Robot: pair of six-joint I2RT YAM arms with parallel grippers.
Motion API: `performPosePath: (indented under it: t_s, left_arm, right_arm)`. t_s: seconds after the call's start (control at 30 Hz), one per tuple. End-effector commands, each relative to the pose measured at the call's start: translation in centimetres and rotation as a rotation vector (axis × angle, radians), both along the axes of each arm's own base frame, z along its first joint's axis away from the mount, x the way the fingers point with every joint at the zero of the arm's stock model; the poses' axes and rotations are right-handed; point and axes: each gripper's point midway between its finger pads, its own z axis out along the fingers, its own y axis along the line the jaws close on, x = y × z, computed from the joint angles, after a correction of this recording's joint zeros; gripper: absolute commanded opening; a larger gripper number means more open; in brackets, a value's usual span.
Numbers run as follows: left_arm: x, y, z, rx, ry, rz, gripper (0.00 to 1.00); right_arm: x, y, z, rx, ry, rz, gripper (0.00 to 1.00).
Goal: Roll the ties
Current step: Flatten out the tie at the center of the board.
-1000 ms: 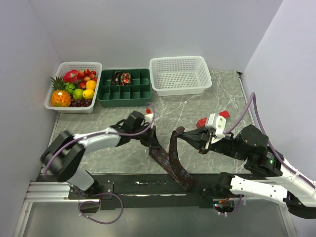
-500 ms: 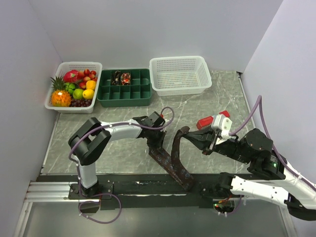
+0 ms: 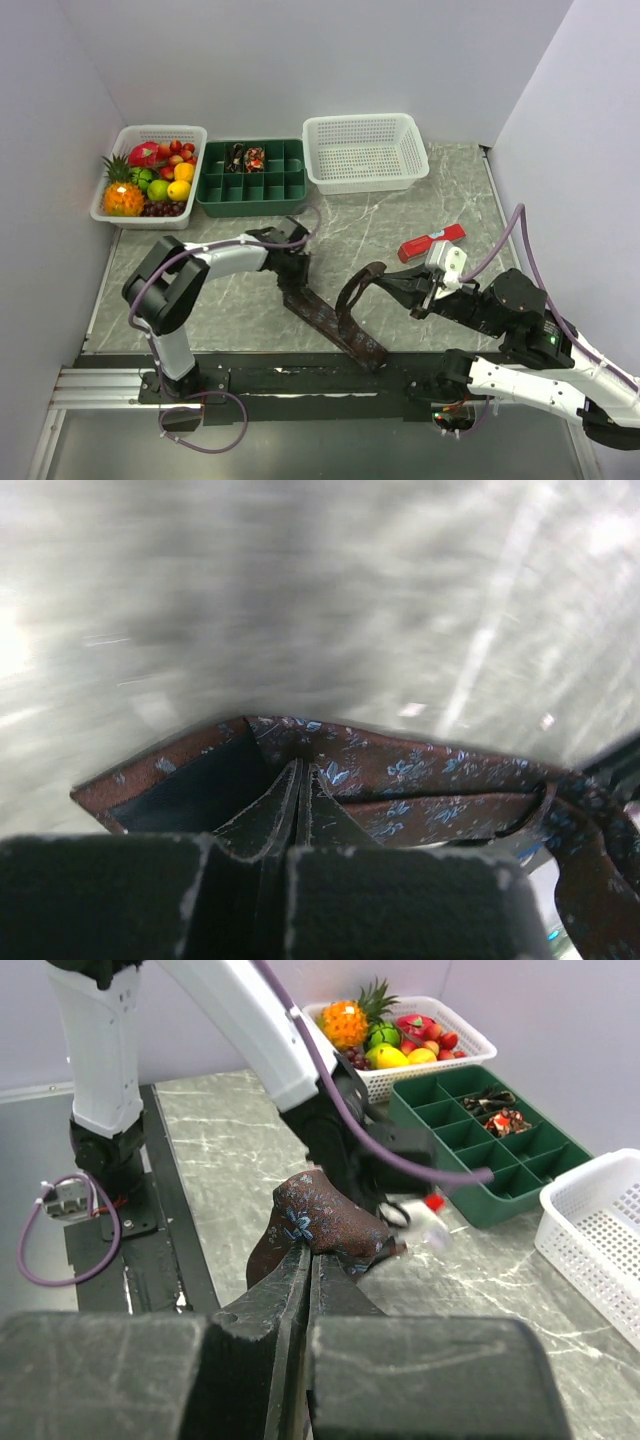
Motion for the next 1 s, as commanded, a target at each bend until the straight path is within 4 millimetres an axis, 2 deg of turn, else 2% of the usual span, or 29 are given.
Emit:
performPosePath:
  t_s: [0.0,0.2,0.33,0.5,0.53,0.57,0.6,0.63,0.67,0.7,0.77,0.8,0.87,0.97]
  left_arm:
    - [-0.1,8.4,-3.7,0.298,0.035,0.167,0.01]
    - [-0.5,12.9,-3.3,0.387,0.075,0.286,0.01]
    - [0.4,18.2,-2.3,0.474,0.054,0.438,0.01]
    - [2.0,19.8,0.5,0.497,0.024,0.486,0.01]
    - [2.7,20.1,1.1,0.501,0.007,0.499,0.01]
    - [2.8,20.6,1.3,0.515,0.008,0.508,0.01]
    - [3.0,21.4,1.5,0.531,0.011,0.519,0.01]
    - [2.9,22.3,1.6,0.562,0.014,0.530,0.01]
    - [2.9,22.8,1.5,0.575,0.019,0.538,0.01]
    - [3.0,23.6,1.4,0.583,0.026,0.560,0.01]
    - [3.1,23.8,1.5,0.574,0.029,0.559,0.01]
    - [3.3,24.3,1.5,0.575,0.030,0.572,0.01]
    - [3.7,25.0,1.5,0.577,0.023,0.588,0.01]
    - [3.8,25.7,0.9,0.580,0.045,0.589,0.01]
  right_arm:
    - [0.5,-0.4,1.3,0.040,-0.045,-0.029,0.00]
    - [1.9,-0.4,0.8,0.035,-0.058,-0.097,0.00]
    - [3.4,0.0,-1.3,-0.006,-0.044,-0.162,0.00]
    - [5.7,-0.8,-3.0,-0.033,-0.027,-0.299,0.00]
    - [6.2,-1.1,-2.7,-0.011,-0.036,-0.329,0.00]
    - [6.8,-1.9,-2.6,0.000,-0.038,-0.386,0.00]
    - [7.3,-2.4,-3.4,-0.004,-0.035,-0.424,0.00]
    - [7.7,-2.9,-3.1,0.029,-0.040,-0.463,0.00]
    - [8.6,-4.5,-3.0,0.059,-0.041,-0.554,0.01]
    - [9.1,-4.9,-4.3,0.051,-0.033,-0.595,0.01]
    - [9.6,-6.2,-4.3,0.125,-0.025,-0.673,0.08]
    - [10.3,-7.2,-6.2,0.100,-0.008,-0.741,0.09]
    - [10.5,-8.1,-6.6,0.157,0.023,-0.792,0.17]
    - [10.7,-9.1,-8.4,0.148,0.068,-0.842,0.20]
